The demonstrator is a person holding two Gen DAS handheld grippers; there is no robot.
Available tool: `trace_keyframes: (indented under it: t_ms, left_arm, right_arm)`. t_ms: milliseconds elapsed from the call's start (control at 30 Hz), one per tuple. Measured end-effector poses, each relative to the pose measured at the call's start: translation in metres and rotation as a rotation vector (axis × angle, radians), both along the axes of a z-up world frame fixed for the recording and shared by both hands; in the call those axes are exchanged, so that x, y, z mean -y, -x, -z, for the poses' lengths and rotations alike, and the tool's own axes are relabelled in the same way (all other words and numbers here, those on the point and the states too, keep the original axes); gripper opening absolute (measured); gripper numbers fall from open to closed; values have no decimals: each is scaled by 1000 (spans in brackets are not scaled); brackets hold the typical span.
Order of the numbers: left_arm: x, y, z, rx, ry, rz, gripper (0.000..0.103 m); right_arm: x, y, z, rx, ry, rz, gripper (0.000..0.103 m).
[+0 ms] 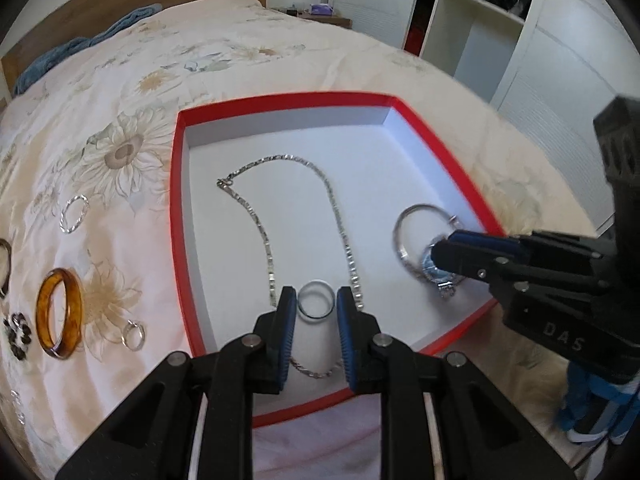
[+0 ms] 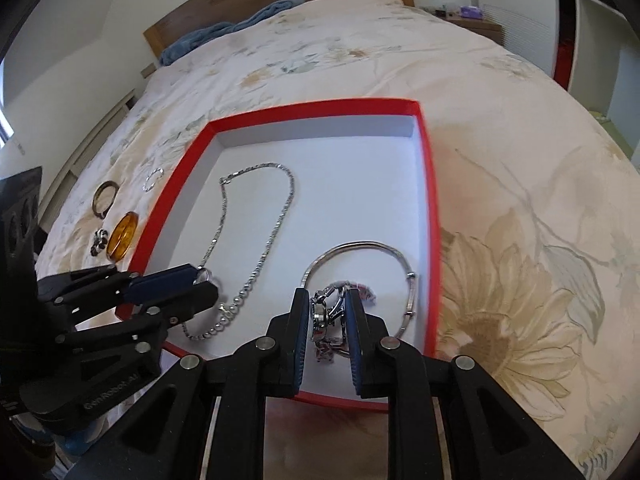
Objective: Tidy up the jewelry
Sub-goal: 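Carry the ring and watch into the red box and open both tools, then withdraw both tools and move toward the twisted hoop and another small ring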
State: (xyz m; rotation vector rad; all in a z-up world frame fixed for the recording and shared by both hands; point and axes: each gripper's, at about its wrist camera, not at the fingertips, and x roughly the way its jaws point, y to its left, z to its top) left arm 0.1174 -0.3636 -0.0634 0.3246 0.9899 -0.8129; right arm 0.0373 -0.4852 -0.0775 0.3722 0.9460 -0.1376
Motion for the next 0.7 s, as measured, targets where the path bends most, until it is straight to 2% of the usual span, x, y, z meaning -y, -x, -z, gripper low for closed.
trace_keyframes:
  t_ms: [200, 300, 567, 700]
  left_arm:
    - [-22, 9, -37, 29, 68, -20, 21]
    - [-43, 12, -55, 43, 88, -58, 32]
    - [-142, 18, -87, 89, 90, -194, 34]
    - [-199, 18, -93, 97, 97, -280, 36]
  right_arm:
    - [-5, 20, -26, 29, 19, 16, 19]
    - [-15, 31, -47, 59, 28, 9, 19]
    - [-67, 47, -101, 154, 42, -53, 19]
    - [-94, 46, -115, 188, 30, -93, 25]
